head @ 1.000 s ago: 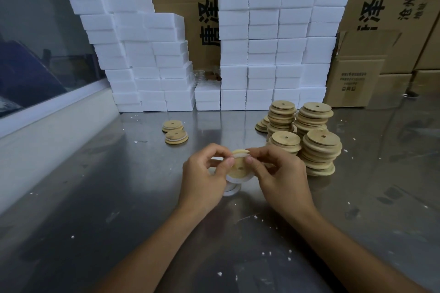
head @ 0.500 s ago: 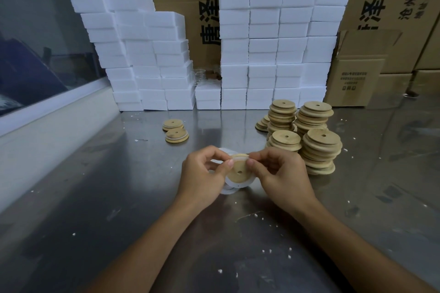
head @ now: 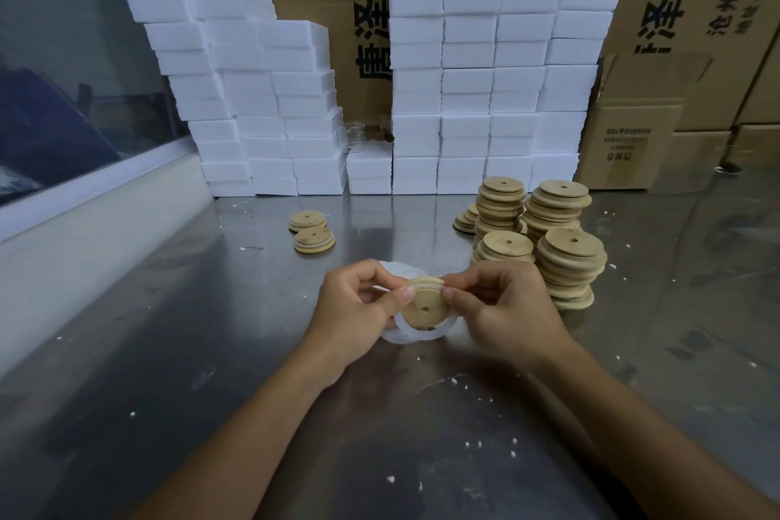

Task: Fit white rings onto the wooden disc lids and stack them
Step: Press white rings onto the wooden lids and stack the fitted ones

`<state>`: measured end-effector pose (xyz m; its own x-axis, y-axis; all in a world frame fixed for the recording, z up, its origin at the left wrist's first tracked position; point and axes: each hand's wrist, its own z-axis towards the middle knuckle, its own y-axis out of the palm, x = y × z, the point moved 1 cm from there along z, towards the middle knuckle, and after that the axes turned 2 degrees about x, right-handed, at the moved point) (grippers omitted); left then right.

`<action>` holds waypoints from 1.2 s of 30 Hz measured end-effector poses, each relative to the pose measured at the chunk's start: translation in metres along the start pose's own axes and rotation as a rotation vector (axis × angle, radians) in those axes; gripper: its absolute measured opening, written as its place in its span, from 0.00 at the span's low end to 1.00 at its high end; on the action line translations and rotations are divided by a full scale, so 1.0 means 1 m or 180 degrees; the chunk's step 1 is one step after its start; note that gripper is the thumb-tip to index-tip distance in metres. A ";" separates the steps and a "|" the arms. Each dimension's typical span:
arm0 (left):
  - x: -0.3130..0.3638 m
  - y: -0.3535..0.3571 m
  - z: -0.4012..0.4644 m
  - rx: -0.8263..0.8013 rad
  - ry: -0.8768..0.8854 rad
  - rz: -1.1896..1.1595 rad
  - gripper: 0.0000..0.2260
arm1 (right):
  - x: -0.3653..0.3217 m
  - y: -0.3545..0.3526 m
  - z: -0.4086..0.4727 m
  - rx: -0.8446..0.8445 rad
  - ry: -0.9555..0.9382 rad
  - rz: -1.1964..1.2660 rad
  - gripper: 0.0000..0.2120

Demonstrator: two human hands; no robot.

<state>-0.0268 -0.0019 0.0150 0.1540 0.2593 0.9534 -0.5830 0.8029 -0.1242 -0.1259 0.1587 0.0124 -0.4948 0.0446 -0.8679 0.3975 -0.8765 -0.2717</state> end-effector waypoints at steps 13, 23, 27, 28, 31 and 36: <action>0.000 -0.009 0.004 -0.0221 -0.0049 0.0059 0.05 | 0.000 -0.003 0.000 -0.0290 0.0159 0.0108 0.01; 0.002 -0.017 0.006 -0.0188 -0.0096 0.0322 0.05 | 0.005 0.006 -0.005 -0.0128 0.0204 -0.0110 0.02; 0.007 -0.012 0.003 -0.0107 0.0302 0.0795 0.07 | 0.002 0.006 -0.008 -0.0041 -0.0142 -0.0458 0.04; 0.009 -0.010 0.002 -0.0066 0.0437 0.0887 0.07 | 0.001 0.007 -0.008 -0.0023 -0.0234 -0.0520 0.04; 0.014 -0.005 -0.001 -0.0089 0.0819 0.1109 0.06 | -0.003 0.008 -0.010 -0.0045 -0.0475 -0.0710 0.04; 0.012 -0.006 0.001 0.0019 0.0787 0.1179 0.07 | -0.004 0.011 -0.012 -0.0079 -0.0502 -0.0671 0.02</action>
<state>-0.0219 -0.0038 0.0276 0.1195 0.6500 0.7505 -0.6392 0.6288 -0.4428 -0.1108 0.1547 0.0083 -0.6823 0.1480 -0.7160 0.2906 -0.8437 -0.4513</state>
